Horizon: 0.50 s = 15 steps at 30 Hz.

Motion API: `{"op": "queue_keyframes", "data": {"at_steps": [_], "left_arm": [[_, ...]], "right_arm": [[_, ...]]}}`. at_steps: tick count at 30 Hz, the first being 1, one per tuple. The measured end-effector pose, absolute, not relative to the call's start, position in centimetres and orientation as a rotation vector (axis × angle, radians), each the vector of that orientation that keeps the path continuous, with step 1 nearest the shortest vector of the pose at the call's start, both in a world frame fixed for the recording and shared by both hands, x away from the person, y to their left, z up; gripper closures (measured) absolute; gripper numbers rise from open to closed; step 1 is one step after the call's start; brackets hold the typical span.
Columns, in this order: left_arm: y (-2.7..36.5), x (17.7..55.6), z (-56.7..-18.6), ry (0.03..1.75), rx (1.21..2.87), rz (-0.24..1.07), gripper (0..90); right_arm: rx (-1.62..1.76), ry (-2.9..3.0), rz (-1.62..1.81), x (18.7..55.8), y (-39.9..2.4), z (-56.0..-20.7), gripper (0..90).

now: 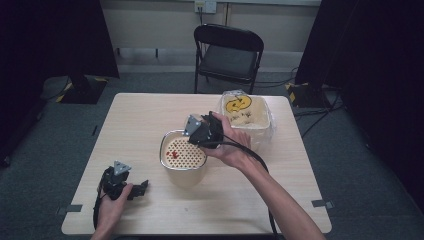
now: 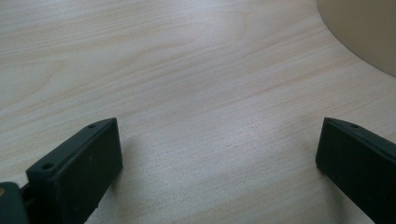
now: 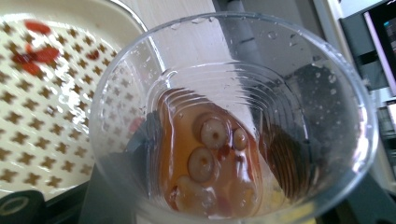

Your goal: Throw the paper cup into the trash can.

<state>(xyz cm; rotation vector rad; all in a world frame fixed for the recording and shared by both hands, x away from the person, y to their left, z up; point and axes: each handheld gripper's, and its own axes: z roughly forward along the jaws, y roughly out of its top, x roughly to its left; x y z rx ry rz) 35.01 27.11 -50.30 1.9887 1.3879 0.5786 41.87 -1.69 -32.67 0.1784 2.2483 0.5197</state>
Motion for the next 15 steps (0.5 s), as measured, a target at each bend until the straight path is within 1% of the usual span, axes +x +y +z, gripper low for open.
{"op": "queue_keyframes", "data": {"at_steps": [8, 15], "left_arm": [[27.1, 35.0, -50.3, 1.387, 1.989, 0.578, 0.0], [27.1, 35.0, -50.3, 1.386, 1.99, 0.577, 0.0]], "right_arm": [[0.056, 2.187, 0.343, 41.4, -0.1, -33.6, 44.2], [-0.035, 2.152, 0.234, 41.8, 0.5, -34.3, 44.7]]}}
